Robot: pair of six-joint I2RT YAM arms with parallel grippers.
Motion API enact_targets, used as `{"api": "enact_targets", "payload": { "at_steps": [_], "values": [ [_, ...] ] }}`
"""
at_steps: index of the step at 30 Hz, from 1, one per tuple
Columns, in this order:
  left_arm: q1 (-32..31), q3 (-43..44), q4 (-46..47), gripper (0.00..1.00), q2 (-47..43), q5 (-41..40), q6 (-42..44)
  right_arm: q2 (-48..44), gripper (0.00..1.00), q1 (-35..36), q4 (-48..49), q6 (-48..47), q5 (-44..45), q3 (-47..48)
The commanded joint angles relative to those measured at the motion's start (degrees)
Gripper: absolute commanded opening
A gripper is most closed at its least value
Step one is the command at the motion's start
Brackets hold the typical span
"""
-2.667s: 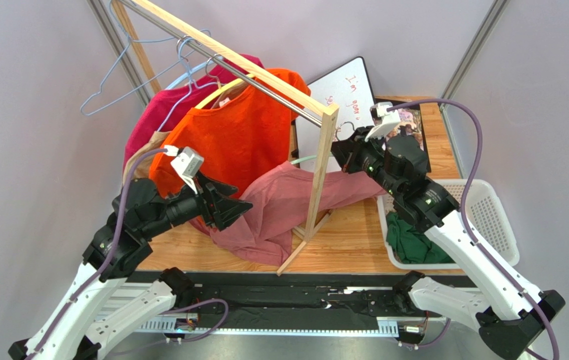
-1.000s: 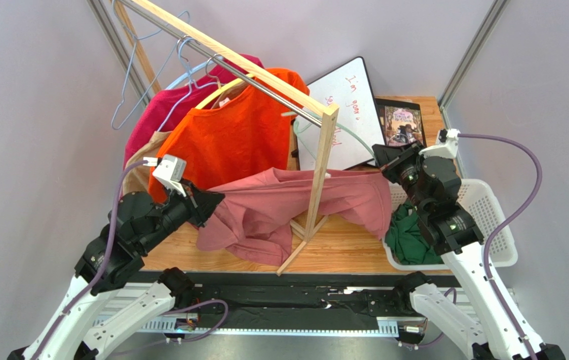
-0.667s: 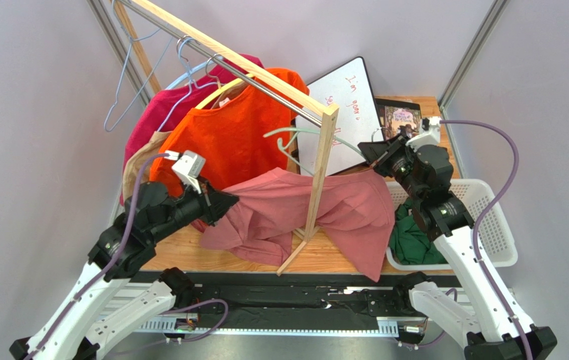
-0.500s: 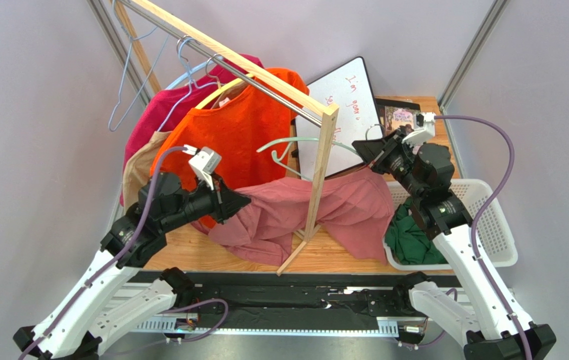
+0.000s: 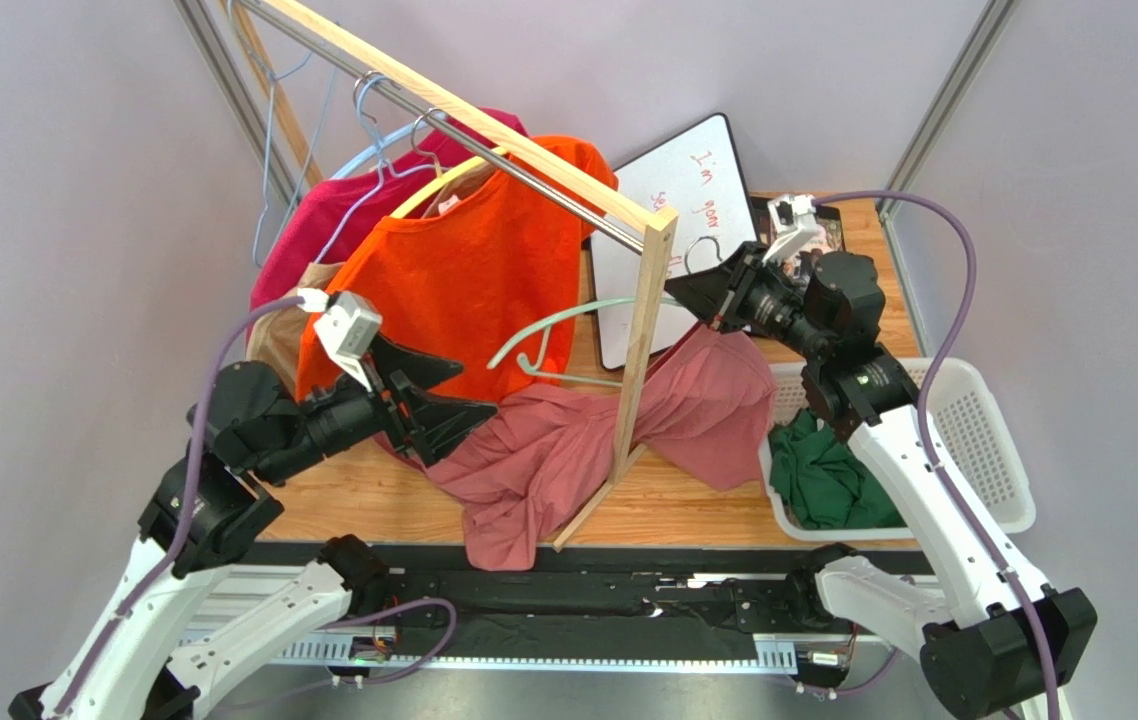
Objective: Remove the t-shirt from the hanger
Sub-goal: Remove the tshirt from the hanger
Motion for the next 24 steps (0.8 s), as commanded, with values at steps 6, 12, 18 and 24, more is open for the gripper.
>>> {"api": "enact_targets", "payload": {
  "at_steps": [6,12,18,24],
  "values": [
    [0.34,8.25,-2.02,0.86,8.67,-0.22,-0.39,2.25,0.0,6.54,-0.14,-6.71,-4.71,6.01],
    [0.25,7.55,-1.14,0.8,14.3,7.86,-0.74,3.57,0.0,10.85,0.3,-7.5,-3.13,6.89],
    [0.25,3.16,2.63,0.76,14.39,10.67,-3.55,4.98,0.0,14.27,0.21,-8.64,-2.25,8.73],
    [0.25,2.01,3.52,0.59,15.18,11.21,-3.38,6.21,0.0,17.18,0.03,-9.96,-1.02,10.67]
  ]
}}
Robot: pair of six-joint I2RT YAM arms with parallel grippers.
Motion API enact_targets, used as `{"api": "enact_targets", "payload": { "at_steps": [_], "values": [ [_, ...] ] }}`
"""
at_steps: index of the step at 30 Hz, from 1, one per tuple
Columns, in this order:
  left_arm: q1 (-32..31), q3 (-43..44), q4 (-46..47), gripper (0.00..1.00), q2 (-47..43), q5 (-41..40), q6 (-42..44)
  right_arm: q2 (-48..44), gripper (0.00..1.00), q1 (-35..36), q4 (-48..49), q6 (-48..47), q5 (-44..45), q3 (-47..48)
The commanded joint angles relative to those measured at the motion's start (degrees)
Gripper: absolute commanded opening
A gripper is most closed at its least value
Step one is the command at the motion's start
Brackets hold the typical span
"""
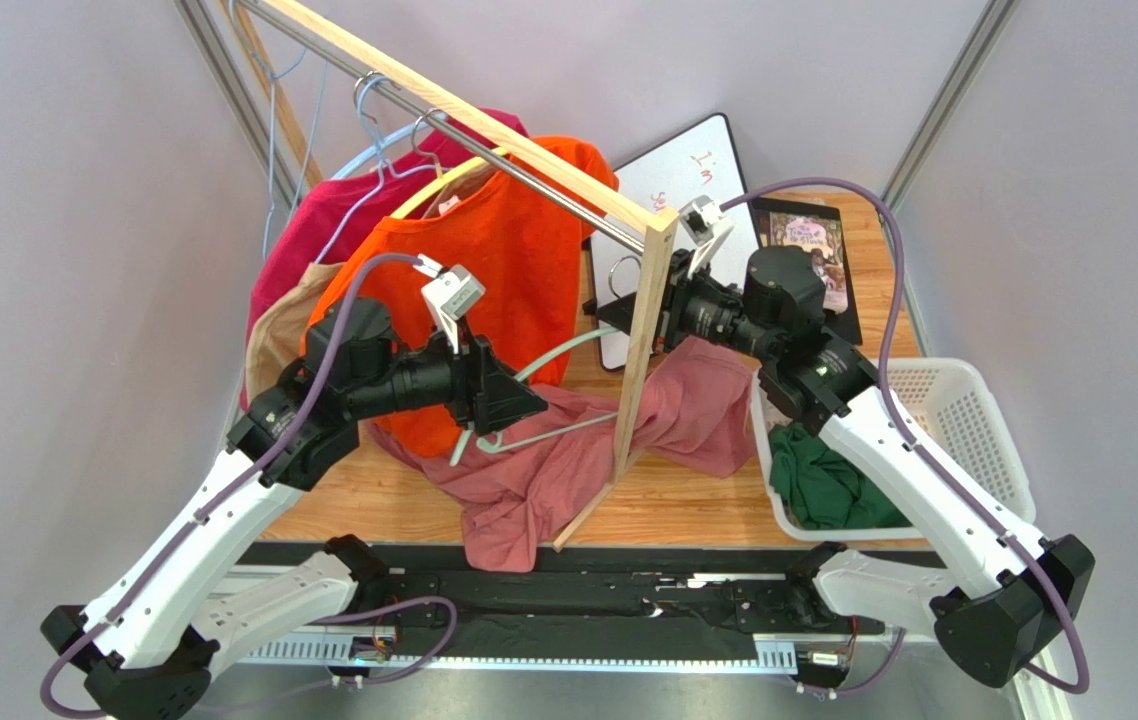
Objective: Remove the t-shirt from the hanger
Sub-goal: Remove the tshirt from the hanger
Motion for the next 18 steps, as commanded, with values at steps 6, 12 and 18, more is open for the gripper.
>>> {"api": "enact_targets", "payload": {
  "at_steps": [6,12,18],
  "values": [
    [0.21,2.26,-0.74,0.03,-0.62,-2.27,1.83,0.2,0.0,3.0,1.54,-0.9,1.8,4.0],
    [0.21,5.51,-6.71,0.0,-1.85,-7.19,4.64,0.03,0.07,3.09,-1.09,-0.63,5.75,4.44],
    [0.12,10.34,-15.05,0.0,-4.31,-12.9,8.06,-0.59,0.53,3.0,-6.45,-1.33,14.8,4.62]
  ]
}}
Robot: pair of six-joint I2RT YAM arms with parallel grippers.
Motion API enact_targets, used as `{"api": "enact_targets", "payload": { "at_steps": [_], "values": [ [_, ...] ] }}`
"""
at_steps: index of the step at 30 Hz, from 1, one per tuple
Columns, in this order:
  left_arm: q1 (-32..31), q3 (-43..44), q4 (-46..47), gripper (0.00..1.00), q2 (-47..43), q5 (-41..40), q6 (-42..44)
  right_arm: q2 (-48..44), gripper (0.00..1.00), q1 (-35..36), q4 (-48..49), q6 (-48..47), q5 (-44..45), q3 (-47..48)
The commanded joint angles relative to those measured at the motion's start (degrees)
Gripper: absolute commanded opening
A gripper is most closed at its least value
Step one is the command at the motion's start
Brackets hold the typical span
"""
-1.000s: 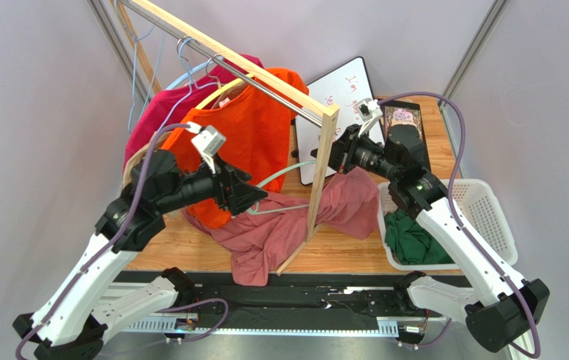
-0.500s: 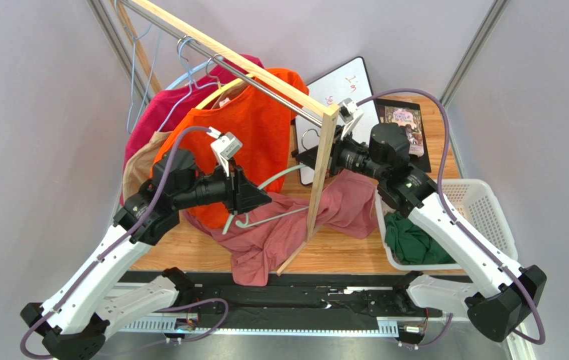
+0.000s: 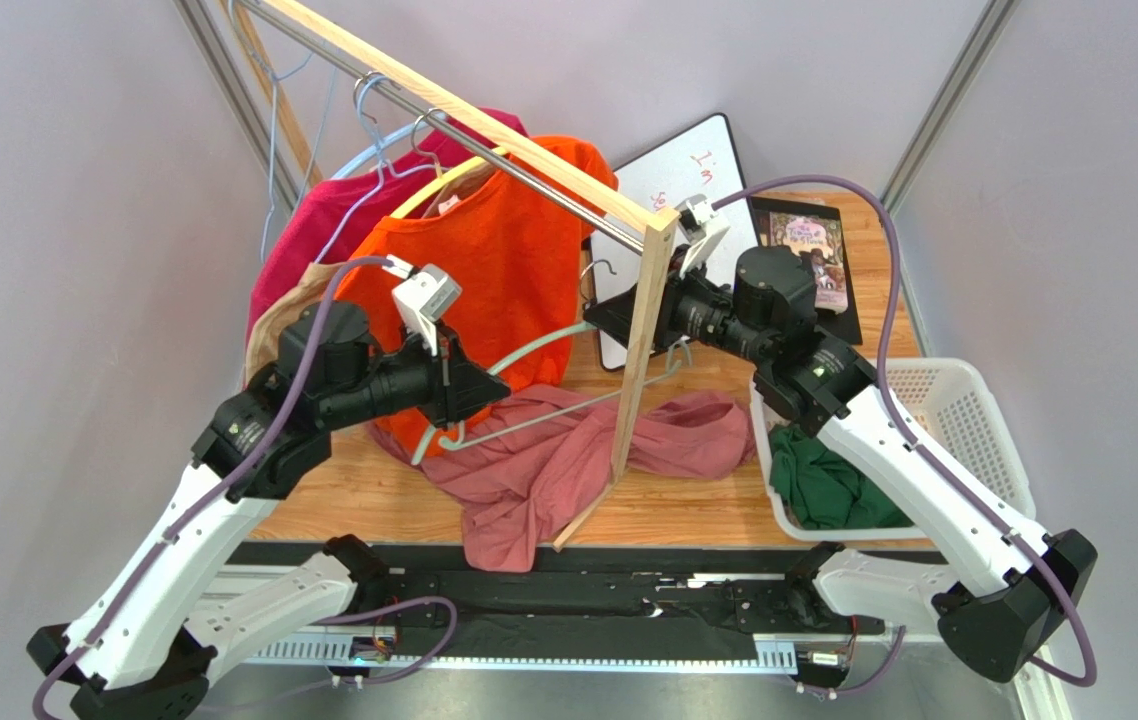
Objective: Remove the t-shirt from the hanger
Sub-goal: Remove the tshirt from the hanger, then hang the hanger back to the clothesline with the left arm
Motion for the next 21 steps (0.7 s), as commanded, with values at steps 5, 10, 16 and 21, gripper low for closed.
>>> {"api": "enact_targets", "payload": {
  "at_steps": [5,10,16,21],
  "values": [
    [0.05,7.21,-8.75,0.0,-5.9,-7.46,5.74,-3.09,0.67,-0.41,-5.73,-0.18,14.77,0.64],
    [-0.03,9.23,-13.49,0.0,-10.73,-10.96,6.01,-5.37,0.81,-1.46,-6.17,1.14,16.45,-0.68],
    [0.05,13.62,-20.26,0.0,-16.88,-19.13,6.88,-7.84,0.85,-2.95,-6.87,0.97,16.9,-1.3],
    [0.05,19.86,-25.27,0.0,-21.46,-24.86,7.24,-8.71,0.85,-4.54,-7.31,0.79,16.02,-2.18]
  ]
}}
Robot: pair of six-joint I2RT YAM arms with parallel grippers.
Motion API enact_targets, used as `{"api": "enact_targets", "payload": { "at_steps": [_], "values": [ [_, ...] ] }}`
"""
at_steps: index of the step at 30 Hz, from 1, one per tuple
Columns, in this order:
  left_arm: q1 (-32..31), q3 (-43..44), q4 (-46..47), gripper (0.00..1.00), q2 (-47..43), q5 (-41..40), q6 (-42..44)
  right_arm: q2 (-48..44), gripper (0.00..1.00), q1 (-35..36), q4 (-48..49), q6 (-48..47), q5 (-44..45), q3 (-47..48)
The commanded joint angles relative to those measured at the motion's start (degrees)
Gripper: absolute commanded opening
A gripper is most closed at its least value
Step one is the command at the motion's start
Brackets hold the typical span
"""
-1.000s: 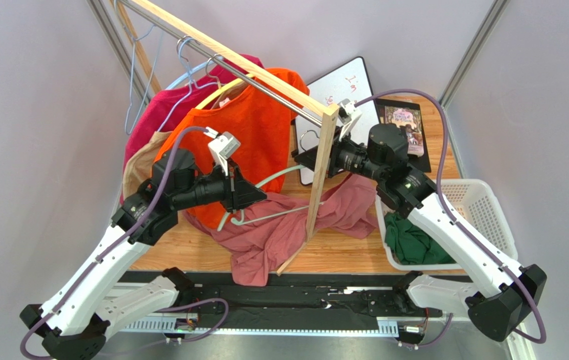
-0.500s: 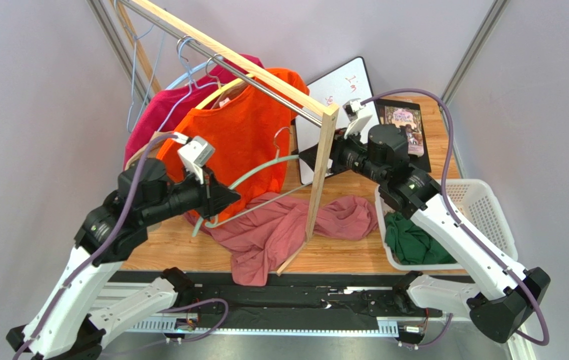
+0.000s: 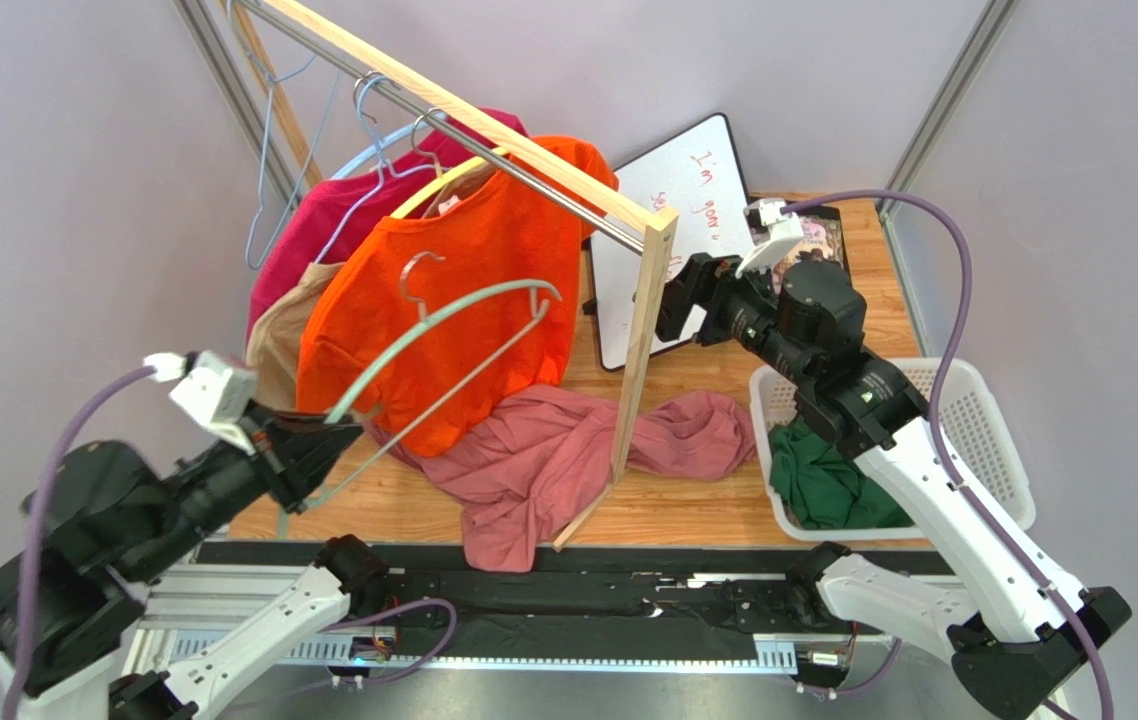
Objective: Remove the t-shirt from the hanger
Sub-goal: Hang the hanger back to the clothesline with the left arm
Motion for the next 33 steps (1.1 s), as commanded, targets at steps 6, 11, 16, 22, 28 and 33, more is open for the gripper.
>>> {"api": "enact_targets", "payload": {
  "at_steps": [6,11,16,22,28,33],
  "values": [
    [0.01,11.59,-5.05,0.0,-5.94,-9.41,3.55,-1.31,0.85,-2.05,0.17,-0.3,-0.95,-1.99],
    [-0.08,19.57,-9.6,0.0,-7.26,-11.16,3.55,-2.01,0.85,-3.02,0.08,-0.65,-1.65,-2.69],
    [0.01,25.92,-12.44,0.0,-7.79,-17.21,2.59,-2.54,0.85,-3.9,0.08,-0.74,-3.06,-2.95],
    [0.01,30.04,-10.86,0.0,-5.59,-21.19,3.64,-2.98,0.85,-4.51,-0.1,-1.27,-4.12,-2.95],
    [-0.08,33.22,-7.87,0.0,-4.36,-20.57,5.22,-4.29,0.85,-5.22,-0.62,-1.97,-4.12,-3.74],
    [0.01,31.64,-5.23,0.0,-2.7,-23.55,5.05,-4.3,0.85,-5.48,-0.54,-1.62,-4.91,-3.48]
  ]
}}
